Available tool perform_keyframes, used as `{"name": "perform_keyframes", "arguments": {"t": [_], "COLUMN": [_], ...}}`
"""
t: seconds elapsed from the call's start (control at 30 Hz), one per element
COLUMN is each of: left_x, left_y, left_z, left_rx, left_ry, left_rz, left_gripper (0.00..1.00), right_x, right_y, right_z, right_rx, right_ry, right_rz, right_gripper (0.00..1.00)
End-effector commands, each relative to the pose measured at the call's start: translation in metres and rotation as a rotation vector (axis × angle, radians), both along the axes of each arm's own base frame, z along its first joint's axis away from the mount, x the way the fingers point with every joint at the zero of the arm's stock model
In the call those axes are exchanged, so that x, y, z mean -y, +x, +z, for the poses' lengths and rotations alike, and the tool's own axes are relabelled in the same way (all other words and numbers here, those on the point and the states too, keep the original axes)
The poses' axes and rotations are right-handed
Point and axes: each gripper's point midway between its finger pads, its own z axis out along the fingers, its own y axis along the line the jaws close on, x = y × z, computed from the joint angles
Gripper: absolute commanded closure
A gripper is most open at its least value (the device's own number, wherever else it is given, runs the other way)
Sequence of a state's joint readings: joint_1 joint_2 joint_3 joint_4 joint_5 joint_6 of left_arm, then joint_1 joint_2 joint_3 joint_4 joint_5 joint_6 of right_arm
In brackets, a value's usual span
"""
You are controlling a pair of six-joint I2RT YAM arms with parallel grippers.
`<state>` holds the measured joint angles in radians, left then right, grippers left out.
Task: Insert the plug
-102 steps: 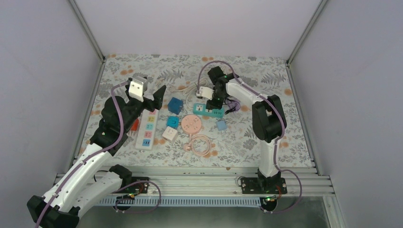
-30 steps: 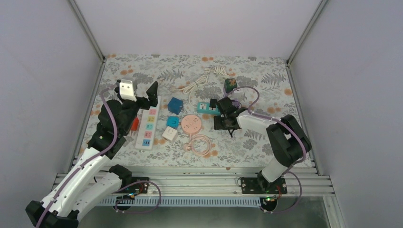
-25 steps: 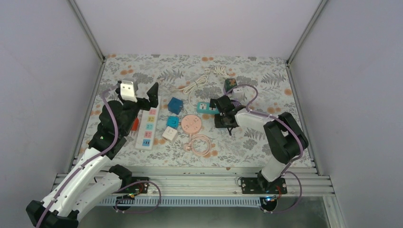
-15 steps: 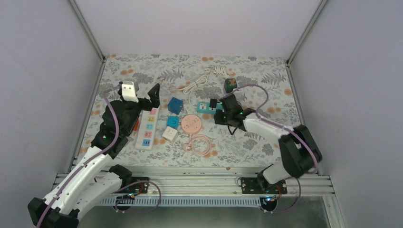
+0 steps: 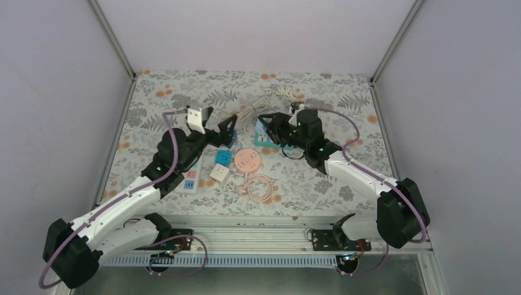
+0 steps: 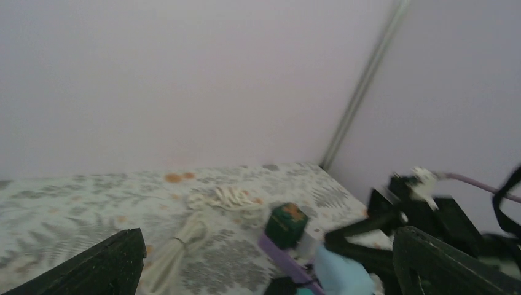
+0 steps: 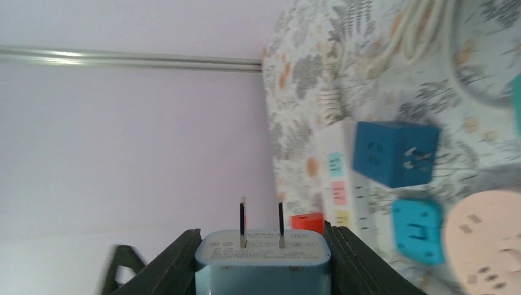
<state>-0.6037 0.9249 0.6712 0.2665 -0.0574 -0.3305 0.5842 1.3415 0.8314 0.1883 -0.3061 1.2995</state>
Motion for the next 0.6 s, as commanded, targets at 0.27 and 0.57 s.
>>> {"name": "perform_keyframes", "arguments": {"t": [0.27, 0.57], "left_x": [0.072, 0.095], "left_y": [-0.023, -0.025], "left_z": [0.015, 0.014], "left_rx": [0.241, 0.411], "left_ry": [-0.122, -0.091], "left_rz": [-0.118, -0.099], "left_gripper": [0.09, 0.24], "right_x": [-0.005, -0.013], "right_y": [-0.014, -0.02], "right_z": [0.077, 0.094], "right_rx": [-0.109, -0.13], "right_ry": [0.44, 0.52], "right_rz": [-0.018, 0.049], "right_gripper": [0.75, 0.75]}}
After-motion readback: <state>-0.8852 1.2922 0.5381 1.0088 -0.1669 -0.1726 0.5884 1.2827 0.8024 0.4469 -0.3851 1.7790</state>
